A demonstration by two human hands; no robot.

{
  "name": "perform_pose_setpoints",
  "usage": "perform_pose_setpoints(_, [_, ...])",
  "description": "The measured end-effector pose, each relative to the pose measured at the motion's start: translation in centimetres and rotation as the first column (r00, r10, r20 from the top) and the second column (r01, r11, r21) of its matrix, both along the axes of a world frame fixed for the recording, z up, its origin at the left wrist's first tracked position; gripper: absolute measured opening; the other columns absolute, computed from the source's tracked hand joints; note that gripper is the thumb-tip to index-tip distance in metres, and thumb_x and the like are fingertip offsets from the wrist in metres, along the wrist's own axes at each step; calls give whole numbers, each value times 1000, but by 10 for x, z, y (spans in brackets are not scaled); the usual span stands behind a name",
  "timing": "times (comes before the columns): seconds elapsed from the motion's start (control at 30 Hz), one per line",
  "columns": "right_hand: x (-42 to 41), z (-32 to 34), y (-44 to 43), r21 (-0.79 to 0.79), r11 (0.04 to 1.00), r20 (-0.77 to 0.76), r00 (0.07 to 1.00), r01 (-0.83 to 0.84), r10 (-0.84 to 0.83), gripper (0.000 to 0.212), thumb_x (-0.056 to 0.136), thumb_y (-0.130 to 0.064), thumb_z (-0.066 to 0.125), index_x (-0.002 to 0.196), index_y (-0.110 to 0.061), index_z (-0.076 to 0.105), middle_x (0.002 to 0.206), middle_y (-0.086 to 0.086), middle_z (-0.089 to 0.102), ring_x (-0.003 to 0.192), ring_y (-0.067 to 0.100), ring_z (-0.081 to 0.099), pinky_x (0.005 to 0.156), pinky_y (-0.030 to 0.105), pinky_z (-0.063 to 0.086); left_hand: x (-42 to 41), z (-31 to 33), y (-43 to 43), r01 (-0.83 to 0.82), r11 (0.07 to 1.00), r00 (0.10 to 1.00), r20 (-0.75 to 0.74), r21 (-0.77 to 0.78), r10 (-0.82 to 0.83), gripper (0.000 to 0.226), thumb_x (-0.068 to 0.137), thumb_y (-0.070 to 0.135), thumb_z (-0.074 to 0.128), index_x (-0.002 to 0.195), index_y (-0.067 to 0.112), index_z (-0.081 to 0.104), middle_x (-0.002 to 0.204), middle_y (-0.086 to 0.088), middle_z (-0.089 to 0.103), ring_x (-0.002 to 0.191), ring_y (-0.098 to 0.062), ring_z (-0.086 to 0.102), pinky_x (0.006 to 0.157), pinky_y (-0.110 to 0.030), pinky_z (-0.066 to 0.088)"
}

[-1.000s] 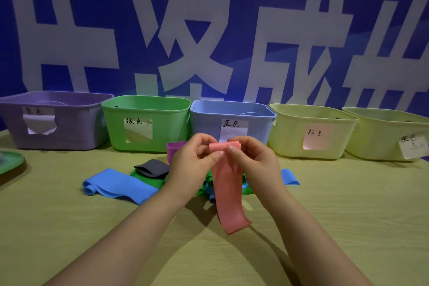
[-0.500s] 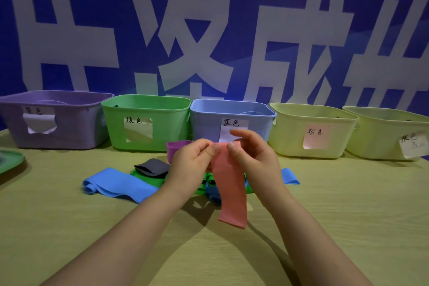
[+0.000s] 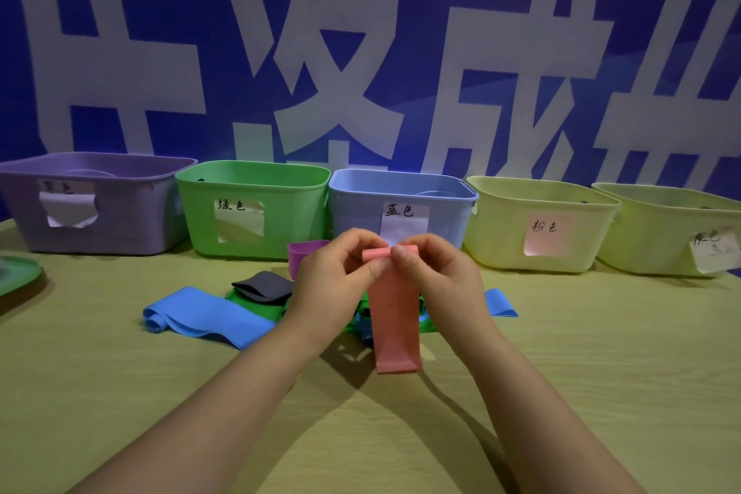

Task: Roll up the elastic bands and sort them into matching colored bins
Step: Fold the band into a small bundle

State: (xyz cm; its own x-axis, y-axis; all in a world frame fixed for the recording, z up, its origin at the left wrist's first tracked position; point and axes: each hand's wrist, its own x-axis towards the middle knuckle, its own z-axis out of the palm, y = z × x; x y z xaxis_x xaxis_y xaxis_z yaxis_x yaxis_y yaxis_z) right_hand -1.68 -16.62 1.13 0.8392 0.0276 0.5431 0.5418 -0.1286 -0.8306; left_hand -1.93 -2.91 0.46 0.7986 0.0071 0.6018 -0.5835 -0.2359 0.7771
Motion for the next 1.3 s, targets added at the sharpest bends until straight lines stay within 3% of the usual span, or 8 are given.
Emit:
perform_pose_setpoints(0.2, [0, 0, 0, -7, 999, 32, 999, -39, 40, 18, 82, -17, 67, 89, -33, 62, 87, -8, 65, 78, 5, 59, 71, 24, 51, 1, 2, 2, -28, 999, 1000, 11, -16, 28, 7, 84, 17, 65, 83, 23, 63, 73, 7, 64, 71, -6, 57, 67, -31, 47])
perform_pose_setpoints(0.43, [3, -1, 0, 34, 999, 17, 1000, -27, 26, 14, 85, -13, 63, 78, -25, 62, 68, -11, 63, 65, -3, 56, 61, 14, 47, 0, 0, 0, 34, 998, 999, -39, -53, -36, 16, 83, 22, 65, 89, 34, 57, 86, 8, 66, 83, -11, 61, 78, -39, 50])
perform_pose_setpoints(0.57, [2, -1, 0, 31, 999, 25, 999, -35, 34, 14, 86, -15, 62, 75, -25, 63, 65, -13, 62, 63, -3, 56, 60, 14, 46, 0, 0, 0, 1, 999, 1000, -31, -39, -2, 12, 85, 19, 63, 84, 30, 58, 76, 14, 68, 75, -2, 61, 72, -28, 49])
perform_pose_setpoints(0.7, [4, -2, 0, 23, 997, 42, 996, -78, 77, 22, 82, -17, 67, 96, -33, 61, 90, -8, 65, 85, 12, 61, 75, 28, 54, 0, 1, 1, -23, 999, 1000, -21, -48, 22, 9, 85, 18, 63, 84, 25, 58, 76, 8, 67, 74, -4, 60, 72, -32, 49])
perform_pose_setpoints(0.8, [4, -2, 0, -26, 999, 65, 997, -46, 48, 22, 82, -12, 67, 90, -33, 63, 87, -8, 66, 84, 13, 61, 79, 34, 53, 2, 0, 3, -33, 998, 999, -16, -60, 32, 9, 84, 20, 65, 82, 27, 60, 75, 9, 65, 72, -8, 57, 71, -39, 49])
perform_pose_setpoints(0.93, [5, -2, 0, -24, 1000, 58, 998, -8, 9, 18, 86, -13, 61, 80, -30, 62, 75, -10, 64, 72, 4, 58, 70, 24, 50, 0, 0, 2, -19, 999, 1000, -6, -47, 18, 19, 75, 30, 68, 88, 41, 59, 88, 8, 67, 83, -12, 62, 76, -34, 50])
perform_pose_setpoints(1.1, [3, 0, 0, -14, 1000, 27, 999, -16, 17, 19, 89, -16, 58, 75, -29, 62, 65, -13, 62, 62, -4, 56, 62, 16, 47, -2, 1, 2, -71, 997, 997, 31, 3, 71, 25, 81, 13, 68, 85, 35, 58, 84, 7, 66, 79, -11, 61, 76, -38, 51])
perform_pose_setpoints(1.3, [2, -1, 1, 5, 997, 36, 996, -83, 83, 18, 87, -16, 60, 94, -33, 60, 90, -4, 64, 81, 4, 59, 70, 20, 53, -2, 2, 1, -64, 998, 998, 23, -23, 65, 16, 80, 18, 69, 82, 29, 58, 74, 7, 63, 69, -4, 55, 69, -33, 48])
